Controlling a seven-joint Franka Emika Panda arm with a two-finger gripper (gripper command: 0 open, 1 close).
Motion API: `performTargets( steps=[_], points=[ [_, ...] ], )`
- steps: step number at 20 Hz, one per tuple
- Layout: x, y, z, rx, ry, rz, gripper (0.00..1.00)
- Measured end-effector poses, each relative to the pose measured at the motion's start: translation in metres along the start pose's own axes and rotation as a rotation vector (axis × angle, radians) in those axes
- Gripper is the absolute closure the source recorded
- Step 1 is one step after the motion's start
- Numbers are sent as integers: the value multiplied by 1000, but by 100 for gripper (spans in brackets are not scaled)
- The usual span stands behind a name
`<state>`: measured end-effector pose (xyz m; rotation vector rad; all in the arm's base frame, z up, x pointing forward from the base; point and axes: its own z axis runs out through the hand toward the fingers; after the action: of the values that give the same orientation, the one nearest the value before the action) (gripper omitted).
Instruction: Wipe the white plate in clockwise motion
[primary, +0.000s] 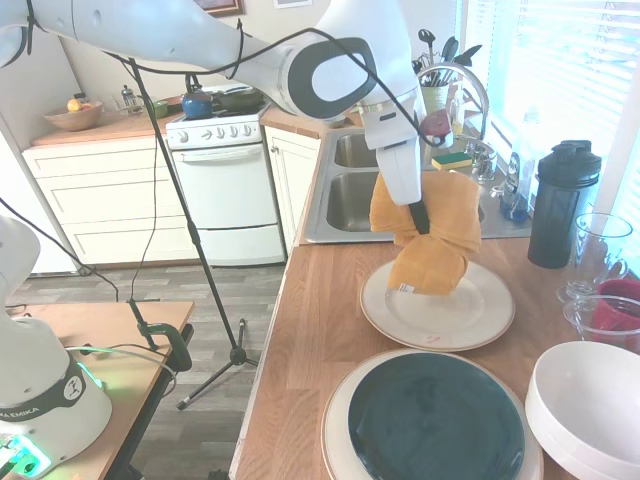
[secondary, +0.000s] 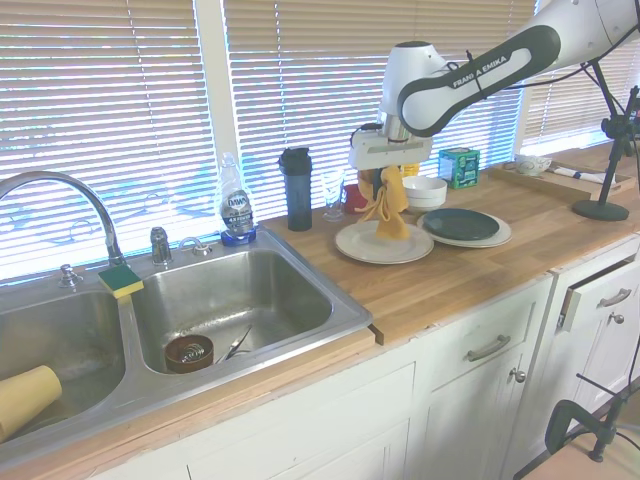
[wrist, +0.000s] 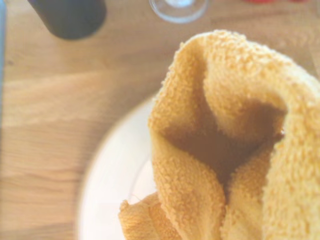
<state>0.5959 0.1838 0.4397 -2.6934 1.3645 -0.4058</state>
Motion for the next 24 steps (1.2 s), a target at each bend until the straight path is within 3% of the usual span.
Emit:
performTargets(
  steps=[11, 24],
  points=[
    [-24, 31, 51, -38, -33, -22, 100],
    [-32, 26, 89, -47, -61, -22, 100]
  ],
)
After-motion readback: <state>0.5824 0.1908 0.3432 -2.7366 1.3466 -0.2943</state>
